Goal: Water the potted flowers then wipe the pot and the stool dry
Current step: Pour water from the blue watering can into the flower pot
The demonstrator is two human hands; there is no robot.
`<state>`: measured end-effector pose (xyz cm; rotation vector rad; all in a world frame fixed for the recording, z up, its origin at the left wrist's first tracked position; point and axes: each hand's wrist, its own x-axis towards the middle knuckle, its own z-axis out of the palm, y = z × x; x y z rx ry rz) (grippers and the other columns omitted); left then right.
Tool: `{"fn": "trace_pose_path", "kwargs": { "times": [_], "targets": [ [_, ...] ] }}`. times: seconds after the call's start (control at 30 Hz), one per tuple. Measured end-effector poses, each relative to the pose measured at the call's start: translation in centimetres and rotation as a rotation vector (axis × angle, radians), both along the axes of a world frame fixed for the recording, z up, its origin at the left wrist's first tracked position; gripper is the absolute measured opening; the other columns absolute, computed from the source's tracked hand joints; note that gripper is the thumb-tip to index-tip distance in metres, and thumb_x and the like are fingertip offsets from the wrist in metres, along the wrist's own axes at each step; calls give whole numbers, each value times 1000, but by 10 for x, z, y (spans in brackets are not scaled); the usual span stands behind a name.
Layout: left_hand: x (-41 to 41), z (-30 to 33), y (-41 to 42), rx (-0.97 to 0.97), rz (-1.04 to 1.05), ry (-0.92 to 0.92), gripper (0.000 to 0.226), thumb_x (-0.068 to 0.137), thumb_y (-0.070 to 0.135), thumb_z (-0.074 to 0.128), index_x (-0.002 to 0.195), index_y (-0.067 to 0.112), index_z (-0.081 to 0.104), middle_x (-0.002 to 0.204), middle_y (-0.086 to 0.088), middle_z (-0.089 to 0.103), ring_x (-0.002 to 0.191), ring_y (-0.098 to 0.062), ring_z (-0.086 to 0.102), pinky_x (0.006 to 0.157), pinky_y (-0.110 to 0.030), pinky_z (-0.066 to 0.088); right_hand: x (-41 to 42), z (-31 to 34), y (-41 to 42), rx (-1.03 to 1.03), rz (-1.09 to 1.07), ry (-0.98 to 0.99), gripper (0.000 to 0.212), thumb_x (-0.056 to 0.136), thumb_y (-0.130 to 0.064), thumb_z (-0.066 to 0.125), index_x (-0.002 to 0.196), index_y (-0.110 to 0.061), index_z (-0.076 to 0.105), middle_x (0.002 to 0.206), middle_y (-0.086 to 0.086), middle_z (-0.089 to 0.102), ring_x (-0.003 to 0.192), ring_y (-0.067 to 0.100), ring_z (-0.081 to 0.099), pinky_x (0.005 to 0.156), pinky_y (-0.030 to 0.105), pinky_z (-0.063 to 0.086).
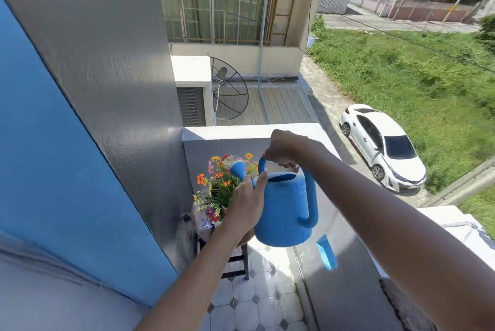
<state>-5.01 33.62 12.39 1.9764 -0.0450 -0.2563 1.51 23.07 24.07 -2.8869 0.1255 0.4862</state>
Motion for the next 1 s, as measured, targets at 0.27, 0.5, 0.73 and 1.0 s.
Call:
{"fn": "trace_pose_path", "kwargs": {
  "times": [0.27,0.5,0.73,1.0],
  "targets": [
    [-12,4,16,40,42,-1,86,86,75,19,136,9,42,122,-10,59,109,-24,58,92,-41,48,-8,-2,16,56,7,-7,21,96,-22,60,96,-1,55,70,11,64,47,20,55,39,22,39],
    [-41,10,31,137,43,12,65,96,61,22,135,13,42,126,-8,58,112,-22,55,89,-33,41,-29,-8,27,48,47,23,26,97,-27,61,94,-4,48,66,9,61,46,17,54,40,22,39],
    [-70,8,42,171,40,48,65,98,58,23,139,10,40,133,-8,53,115,-20,49,87,-29,31,-47,-20,37,62,35,81,31,97,-25,59,75,-5,52,57,9,56,37,18,46,38,19,35],
    [-96,3,39,98,22,102,71,97,60,23,144,9,35,138,-9,51,119,-20,48,93,-30,34,-69,-21,35,46,39,156,31,97,-28,61,80,-2,61,57,10,57,40,20,48,41,22,38]
  ]
}}
